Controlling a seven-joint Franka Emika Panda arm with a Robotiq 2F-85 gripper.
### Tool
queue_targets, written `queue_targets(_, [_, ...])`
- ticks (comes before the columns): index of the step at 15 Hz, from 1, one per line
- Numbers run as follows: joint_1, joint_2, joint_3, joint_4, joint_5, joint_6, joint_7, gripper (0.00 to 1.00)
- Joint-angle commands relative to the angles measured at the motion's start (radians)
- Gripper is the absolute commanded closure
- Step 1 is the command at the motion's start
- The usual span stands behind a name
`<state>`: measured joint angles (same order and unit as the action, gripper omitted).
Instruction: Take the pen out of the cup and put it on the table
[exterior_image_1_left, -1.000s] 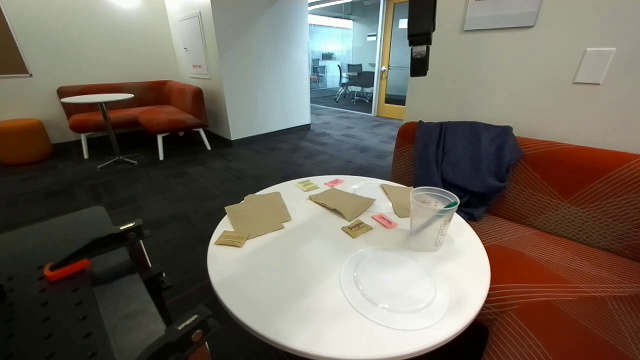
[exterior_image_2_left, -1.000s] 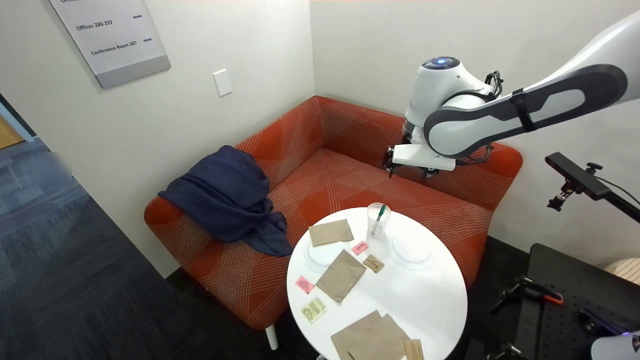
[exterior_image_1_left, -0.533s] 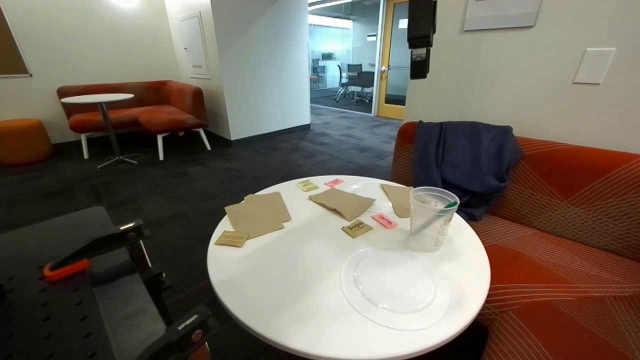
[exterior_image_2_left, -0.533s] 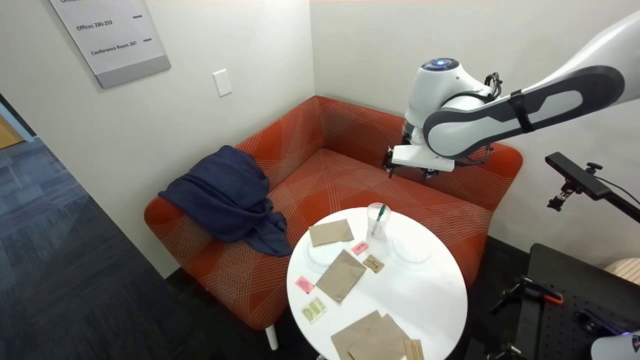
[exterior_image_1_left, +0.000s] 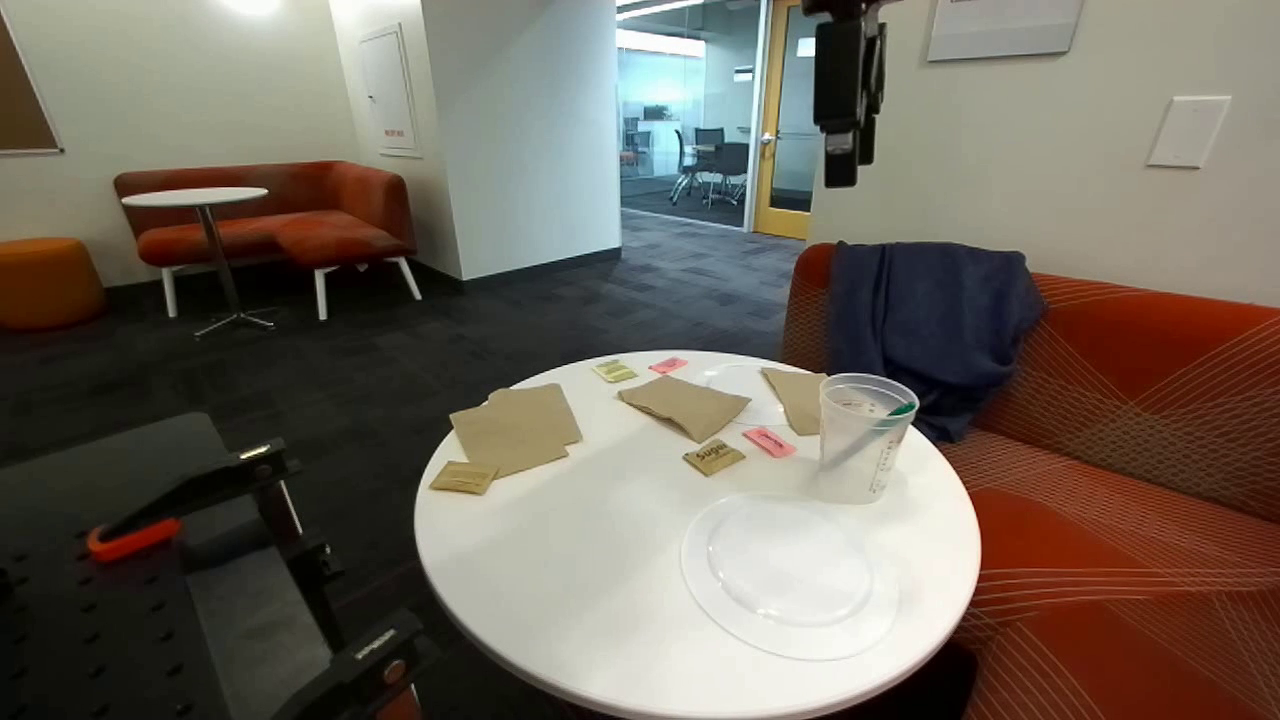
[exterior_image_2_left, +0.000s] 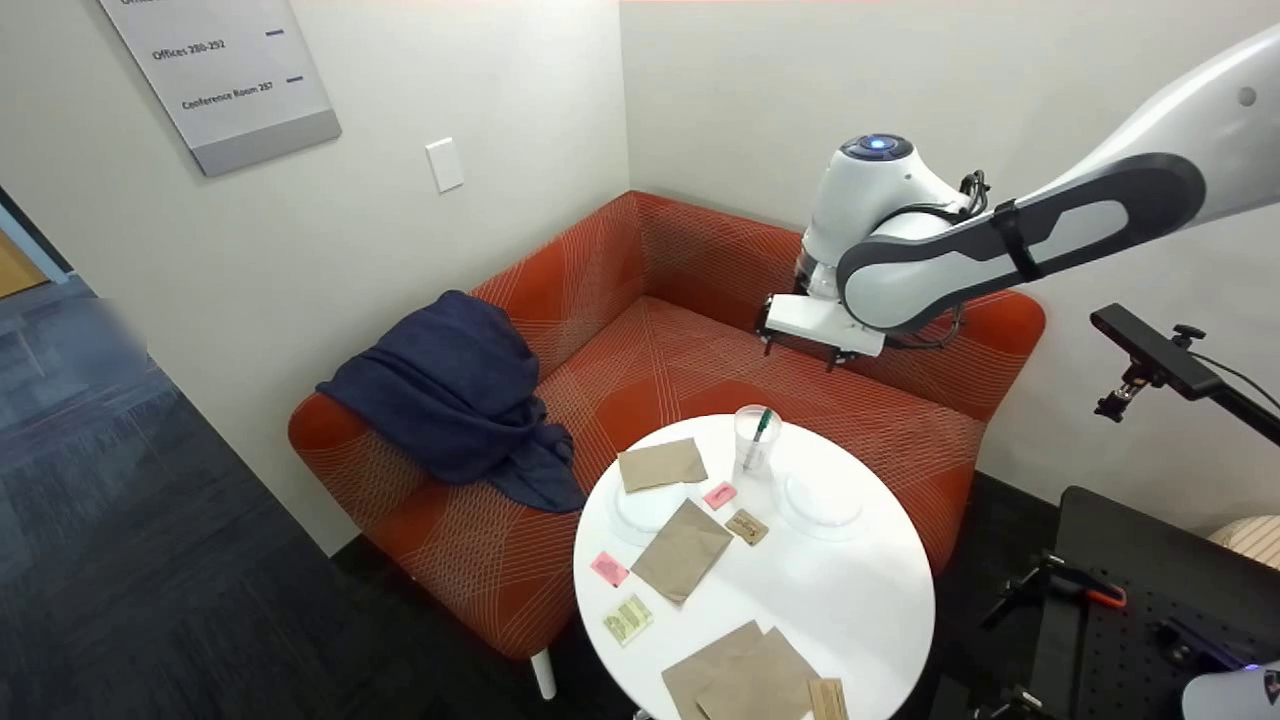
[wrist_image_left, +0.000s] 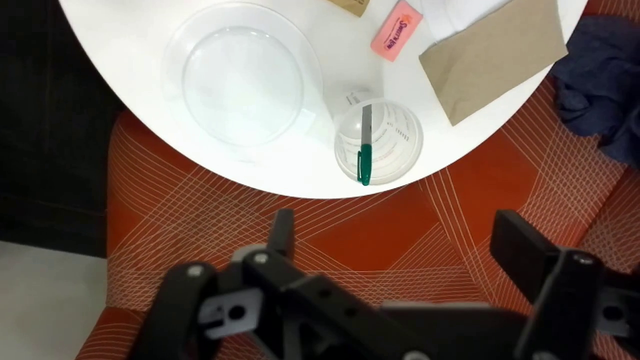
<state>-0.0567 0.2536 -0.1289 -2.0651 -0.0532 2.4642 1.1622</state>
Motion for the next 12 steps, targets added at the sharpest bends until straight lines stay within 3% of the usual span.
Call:
queue_targets(1, [0.018, 0.036, -0.017, 0.017, 0.023, 0.063, 0.067, 0.00])
queue_targets(8, [0.023, 0.104, -0.022, 0.048, 0.031, 0.133, 0.144, 0.00])
queue_targets(12, [0.002, 0.152, -0.006, 0.091, 0.085, 0.104, 0.086, 0.00])
